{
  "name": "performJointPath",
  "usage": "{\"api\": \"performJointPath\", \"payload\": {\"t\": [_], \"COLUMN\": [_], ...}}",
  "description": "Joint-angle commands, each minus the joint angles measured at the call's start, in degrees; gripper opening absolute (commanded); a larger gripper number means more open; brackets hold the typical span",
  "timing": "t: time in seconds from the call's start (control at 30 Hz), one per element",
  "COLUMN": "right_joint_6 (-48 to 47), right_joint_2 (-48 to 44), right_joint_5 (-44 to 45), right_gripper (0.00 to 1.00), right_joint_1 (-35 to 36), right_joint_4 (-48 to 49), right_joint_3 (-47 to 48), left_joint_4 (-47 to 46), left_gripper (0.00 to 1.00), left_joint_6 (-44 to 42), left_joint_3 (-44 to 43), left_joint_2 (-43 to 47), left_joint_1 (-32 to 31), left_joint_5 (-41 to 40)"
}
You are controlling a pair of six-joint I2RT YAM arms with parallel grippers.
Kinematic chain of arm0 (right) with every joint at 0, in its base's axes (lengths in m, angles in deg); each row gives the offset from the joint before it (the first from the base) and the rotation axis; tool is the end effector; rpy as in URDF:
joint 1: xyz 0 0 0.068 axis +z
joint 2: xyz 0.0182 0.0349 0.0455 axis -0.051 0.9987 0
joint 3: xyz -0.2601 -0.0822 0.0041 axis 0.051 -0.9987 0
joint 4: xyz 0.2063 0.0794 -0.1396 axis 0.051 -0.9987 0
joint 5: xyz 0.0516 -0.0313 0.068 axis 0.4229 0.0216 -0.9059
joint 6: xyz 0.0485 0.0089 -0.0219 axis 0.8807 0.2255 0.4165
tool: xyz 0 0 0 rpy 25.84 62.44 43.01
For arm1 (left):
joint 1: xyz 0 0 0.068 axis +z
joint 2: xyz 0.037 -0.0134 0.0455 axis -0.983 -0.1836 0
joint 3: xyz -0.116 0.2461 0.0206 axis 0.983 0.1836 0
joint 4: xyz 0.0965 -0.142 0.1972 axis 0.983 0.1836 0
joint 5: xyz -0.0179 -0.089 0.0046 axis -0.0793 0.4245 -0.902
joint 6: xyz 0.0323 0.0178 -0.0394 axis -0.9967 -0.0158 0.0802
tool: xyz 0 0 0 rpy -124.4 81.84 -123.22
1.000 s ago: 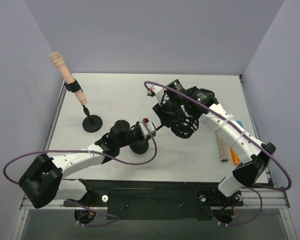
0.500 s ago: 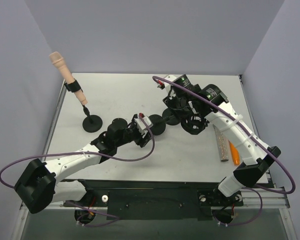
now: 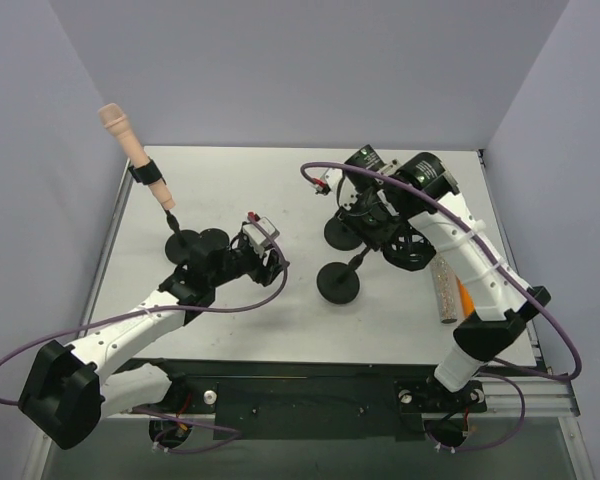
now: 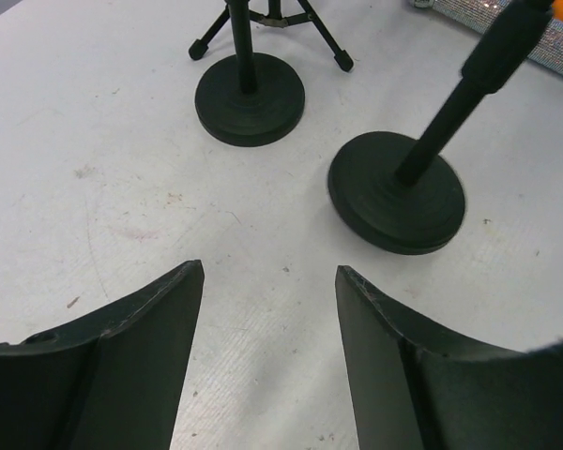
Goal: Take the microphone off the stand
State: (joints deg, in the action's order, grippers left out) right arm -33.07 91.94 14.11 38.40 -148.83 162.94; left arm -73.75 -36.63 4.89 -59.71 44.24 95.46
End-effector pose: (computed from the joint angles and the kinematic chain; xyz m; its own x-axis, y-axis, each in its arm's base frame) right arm 0.2265 0.1961 0.4431 -0.4090 -0.7132 -0.5692 -0.7659 0.6074 -0.2108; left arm 0.2022 -0.1547 0.2630 -0.1674 0.2140 -0.9624 0.7879 0.6158 -0.0001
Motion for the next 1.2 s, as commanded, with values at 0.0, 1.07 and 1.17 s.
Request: {"api": "performJointPath", "payload": {"t": [0.0, 1.07, 1.17], "right_joint_6": [-2.13, -1.61, -1.08], "right_joint_2": [6.47, 26.36, 22.4], "right_joint_5": [1.37, -1.87, -5.74], "right_gripper": [0.0, 0.76, 0.77], "right_joint_1": [1.39, 2.54, 1.57], "right_joint_4": [-12.2, -8.86, -6.4], "right_joint_3": [4.56, 25.38, 25.57], "left_joint_4": [-2.04, -7.67, -8.9], "left_gripper": [0.68, 0.69, 0.7], "left_joint_6": [3.01, 4.95, 4.95], "left_joint_3": [1.11, 0.94, -0.73], "left_joint_2": [2.48, 1.44, -0.24], "left_joint_1": [1.16, 4.51, 3.28], "left_joint_5": [3.61, 12.49, 12.84]}}
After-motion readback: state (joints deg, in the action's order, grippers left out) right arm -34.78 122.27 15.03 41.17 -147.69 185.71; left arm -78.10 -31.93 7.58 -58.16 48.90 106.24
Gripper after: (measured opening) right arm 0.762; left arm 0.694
